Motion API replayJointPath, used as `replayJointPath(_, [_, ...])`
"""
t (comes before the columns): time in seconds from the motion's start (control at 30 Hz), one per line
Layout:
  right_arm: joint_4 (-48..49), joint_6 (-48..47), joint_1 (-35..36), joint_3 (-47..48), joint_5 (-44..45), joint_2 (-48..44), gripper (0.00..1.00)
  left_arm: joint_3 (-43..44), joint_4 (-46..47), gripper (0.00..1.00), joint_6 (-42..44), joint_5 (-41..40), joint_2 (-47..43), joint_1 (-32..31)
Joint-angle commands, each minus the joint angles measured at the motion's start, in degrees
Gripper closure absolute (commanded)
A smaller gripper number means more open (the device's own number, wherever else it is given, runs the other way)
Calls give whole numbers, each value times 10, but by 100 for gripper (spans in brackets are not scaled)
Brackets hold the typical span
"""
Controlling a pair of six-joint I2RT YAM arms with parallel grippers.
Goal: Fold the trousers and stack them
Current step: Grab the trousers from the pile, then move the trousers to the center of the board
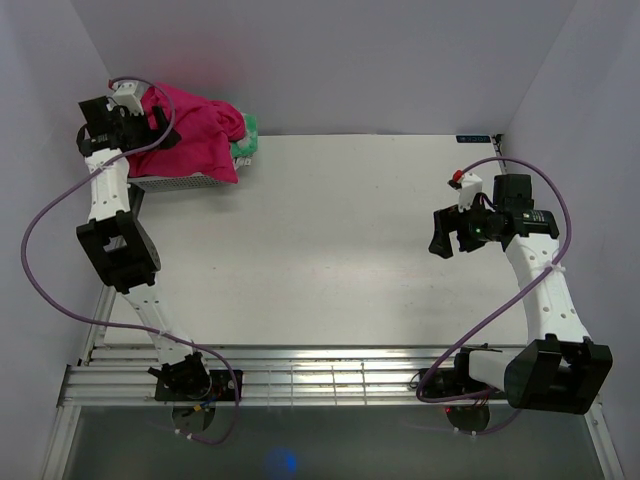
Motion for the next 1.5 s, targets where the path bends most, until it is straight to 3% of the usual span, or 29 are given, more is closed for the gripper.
replayJointPath(0.0, [-8, 3, 2, 31, -8, 4, 10, -28, 93, 2, 6, 26, -14, -6])
replayJointPath(0.27, [-21, 3, 2, 45, -4, 11, 10, -40, 172, 2, 45, 6, 25, -33])
replayJointPath(0.5, [-29, 2, 2, 63, -3, 18, 10, 18, 164, 19, 35, -24, 80, -47])
replayJointPath(0.63, [-29, 3, 2, 72, 2, 20, 10, 51, 170, 49, 14, -30, 99, -50])
replayJointPath(0.67, [-29, 3, 2, 73, 2, 21, 10, 51, 176, 64, 7, -25, 94, -50])
replayJointPath(0.77, [-28, 3, 2, 70, 0, 20, 10, 47, 197, 97, -17, 22, 60, -51])
replayJointPath(0.8, [-26, 3, 2, 69, 0, 19, 10, 49, 197, 100, -19, 28, 50, -54])
replayJointPath(0.93, [-17, 1, 2, 65, 6, 17, 10, 53, 200, 100, -1, 53, -20, -65])
replayJointPath(1.13, [2, -12, 2, 75, 19, 21, 10, 80, 206, 100, -51, 106, -115, -75])
replayJointPath(1.47, [15, 3, 2, 101, -23, 45, 10, 44, 220, 100, -151, 157, -235, -165])
